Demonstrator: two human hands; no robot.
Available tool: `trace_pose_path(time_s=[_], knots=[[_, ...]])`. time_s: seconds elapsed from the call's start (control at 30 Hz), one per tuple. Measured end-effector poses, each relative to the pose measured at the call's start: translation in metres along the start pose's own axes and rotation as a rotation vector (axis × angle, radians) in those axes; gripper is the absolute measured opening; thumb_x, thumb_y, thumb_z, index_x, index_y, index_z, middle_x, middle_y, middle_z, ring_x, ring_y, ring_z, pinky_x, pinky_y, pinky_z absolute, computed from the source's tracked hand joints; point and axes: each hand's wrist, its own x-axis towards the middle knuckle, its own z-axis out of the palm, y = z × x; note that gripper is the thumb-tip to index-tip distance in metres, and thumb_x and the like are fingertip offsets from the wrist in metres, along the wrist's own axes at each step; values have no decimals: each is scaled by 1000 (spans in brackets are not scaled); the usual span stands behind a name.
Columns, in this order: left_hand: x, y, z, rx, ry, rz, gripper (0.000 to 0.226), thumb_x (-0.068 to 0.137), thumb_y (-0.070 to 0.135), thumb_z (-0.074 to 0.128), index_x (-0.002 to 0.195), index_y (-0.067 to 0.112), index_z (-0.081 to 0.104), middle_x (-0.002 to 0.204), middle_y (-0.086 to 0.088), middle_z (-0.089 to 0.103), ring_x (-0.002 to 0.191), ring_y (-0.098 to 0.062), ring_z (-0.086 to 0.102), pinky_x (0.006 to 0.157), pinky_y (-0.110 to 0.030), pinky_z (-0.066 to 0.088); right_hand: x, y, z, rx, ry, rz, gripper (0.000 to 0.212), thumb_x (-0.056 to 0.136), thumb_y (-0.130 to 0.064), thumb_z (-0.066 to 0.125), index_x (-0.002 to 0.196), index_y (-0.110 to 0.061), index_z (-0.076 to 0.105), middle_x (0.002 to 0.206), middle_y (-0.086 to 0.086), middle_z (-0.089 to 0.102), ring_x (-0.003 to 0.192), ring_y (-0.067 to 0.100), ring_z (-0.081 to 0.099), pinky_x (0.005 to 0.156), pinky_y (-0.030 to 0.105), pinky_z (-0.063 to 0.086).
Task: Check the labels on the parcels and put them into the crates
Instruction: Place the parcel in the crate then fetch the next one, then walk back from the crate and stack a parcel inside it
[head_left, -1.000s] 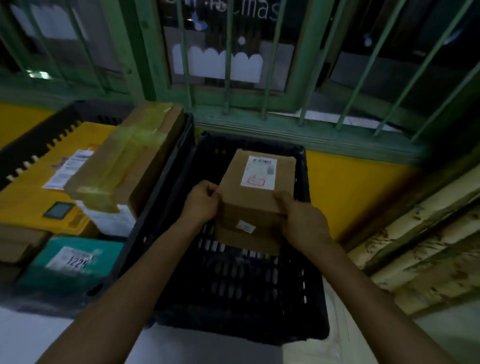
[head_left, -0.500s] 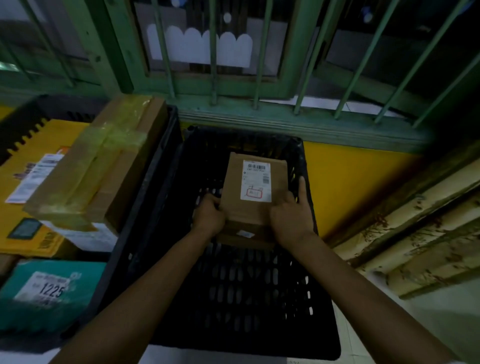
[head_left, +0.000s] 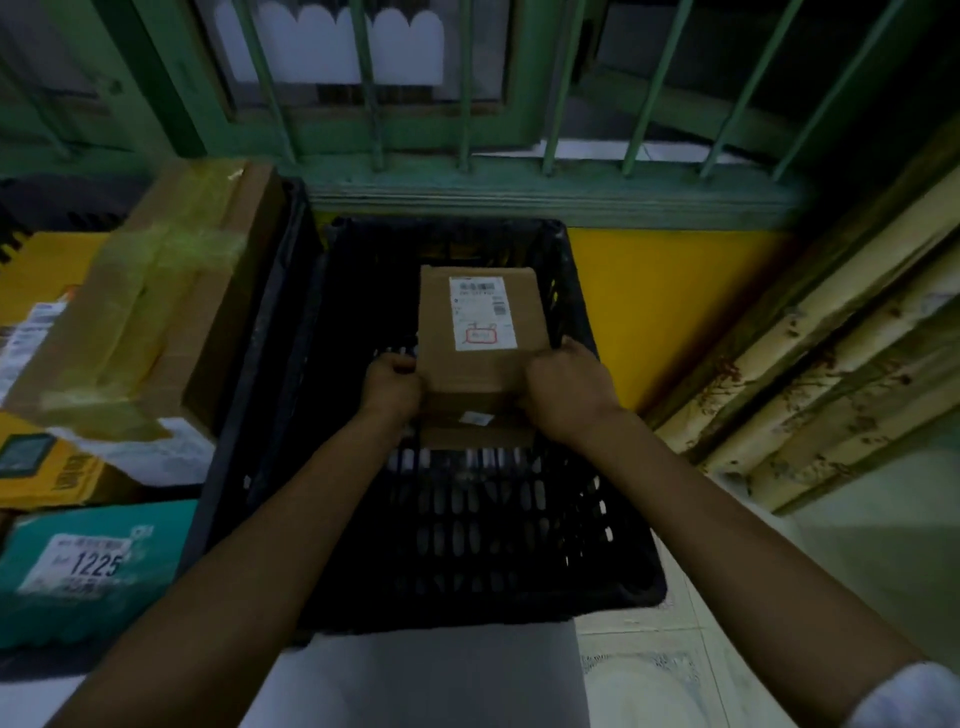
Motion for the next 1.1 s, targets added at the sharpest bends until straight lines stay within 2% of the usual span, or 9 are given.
trace_pose_path(time_s=[0.13,0.27,0.33,0.4,0.47,0.6,0.77,0.93,1.1], knots=[[-7,4,-4,71,-2,29,28,88,-5,50,113,9,52,122,-21,56,100,-31,56,86,-43,53,-53,16,-18,287,177,55,30,94,-35,56,112,-12,64,112,12,65,102,30,59,85,35,45],[-44,23,5,133,33,155,53,92,8,50,143,11,35,140,-15,46,119,-33,50,88,-34,45,-123,45,-24,551,290,150,35,96,-35,56,125,-17,61,130,5,61,105,28,61,83,38,50],[-82,37,21,53,118,319,49,95,15,49,143,11,36,139,-14,48,121,-30,49,90,-31,43,-168,60,-20,674,356,225,34,95,-35,57,125,-18,61,131,2,61,94,27,65,82,37,51],[-134,44,46,-67,96,426,39,97,19,48,135,10,44,128,-12,55,109,-22,54,91,-31,44,-220,73,-11,782,426,302,31,95,-32,58,122,-17,64,127,0,63,100,24,65,84,27,48],[-196,39,77,-130,-34,537,28,99,20,45,126,12,49,117,-11,58,97,-17,57,83,-33,42,-277,83,0,877,491,394,28,94,-27,60,118,-16,66,122,0,66,111,15,61,88,21,43],[-326,0,143,-92,-384,720,37,99,18,47,135,11,46,134,1,50,123,-14,48,101,-28,41,-399,100,20,1007,640,637,24,91,-19,63,114,-10,69,110,1,69,102,13,64,92,31,50],[-467,-58,225,-48,-812,709,33,97,9,50,129,5,52,120,0,56,108,-7,52,82,-2,41,-560,117,40,1079,848,921,21,91,-17,64,110,-10,69,106,0,69,98,8,64,90,24,50],[-583,-104,289,44,-1146,744,30,96,11,52,126,6,54,115,3,58,103,-6,55,78,-1,41,-693,126,58,1065,1071,1188,13,92,-18,63,102,-14,70,96,-5,71,89,1,65,78,13,49],[-671,-149,338,145,-1443,769,28,96,16,54,123,15,60,105,20,61,91,18,56,75,1,41,-792,132,86,980,1271,1395,10,93,-20,61,97,-18,70,89,-10,71,83,-3,65,70,10,49]])
